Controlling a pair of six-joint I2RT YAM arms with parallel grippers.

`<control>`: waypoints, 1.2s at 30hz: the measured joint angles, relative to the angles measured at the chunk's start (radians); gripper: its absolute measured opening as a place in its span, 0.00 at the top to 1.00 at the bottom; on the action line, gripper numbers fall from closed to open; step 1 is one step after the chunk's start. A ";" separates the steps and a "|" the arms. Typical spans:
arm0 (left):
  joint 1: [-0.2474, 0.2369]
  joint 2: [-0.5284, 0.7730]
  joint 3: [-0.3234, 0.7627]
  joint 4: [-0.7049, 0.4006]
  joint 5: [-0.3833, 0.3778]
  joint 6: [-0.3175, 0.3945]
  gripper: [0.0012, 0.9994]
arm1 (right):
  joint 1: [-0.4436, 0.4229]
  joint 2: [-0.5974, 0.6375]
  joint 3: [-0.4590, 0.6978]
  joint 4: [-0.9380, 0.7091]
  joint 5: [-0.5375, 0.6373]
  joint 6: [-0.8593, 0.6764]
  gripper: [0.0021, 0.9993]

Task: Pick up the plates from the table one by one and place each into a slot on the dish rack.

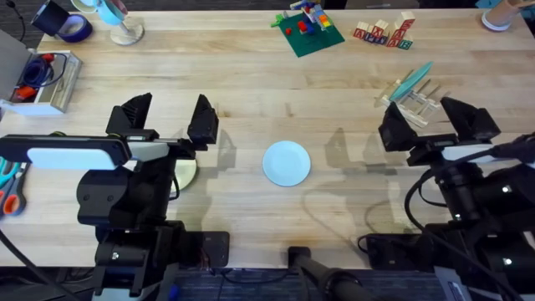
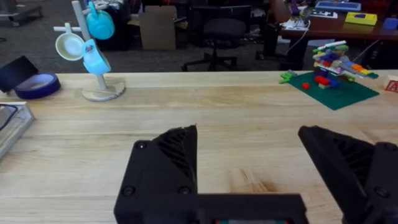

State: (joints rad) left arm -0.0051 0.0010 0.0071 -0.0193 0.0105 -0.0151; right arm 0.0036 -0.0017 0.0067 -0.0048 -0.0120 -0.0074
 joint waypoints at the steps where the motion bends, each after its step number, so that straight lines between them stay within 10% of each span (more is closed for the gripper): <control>1: 0.000 0.000 0.000 0.000 0.000 0.000 0.01 | 0.000 0.000 0.000 0.000 0.000 0.000 0.01; 21: 0.000 0.002 0.038 -0.063 -0.032 -0.041 0.01 | 0.000 0.004 0.008 -0.009 -0.001 0.000 0.00; 36: 0.000 0.476 0.658 -0.471 -0.075 -0.141 0.01 | 0.000 0.487 0.615 -0.415 -0.014 0.109 0.00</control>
State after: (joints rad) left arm -0.0048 0.4769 0.6652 -0.4900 -0.0647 -0.1566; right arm 0.0032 0.4848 0.6213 -0.4194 -0.0260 0.1013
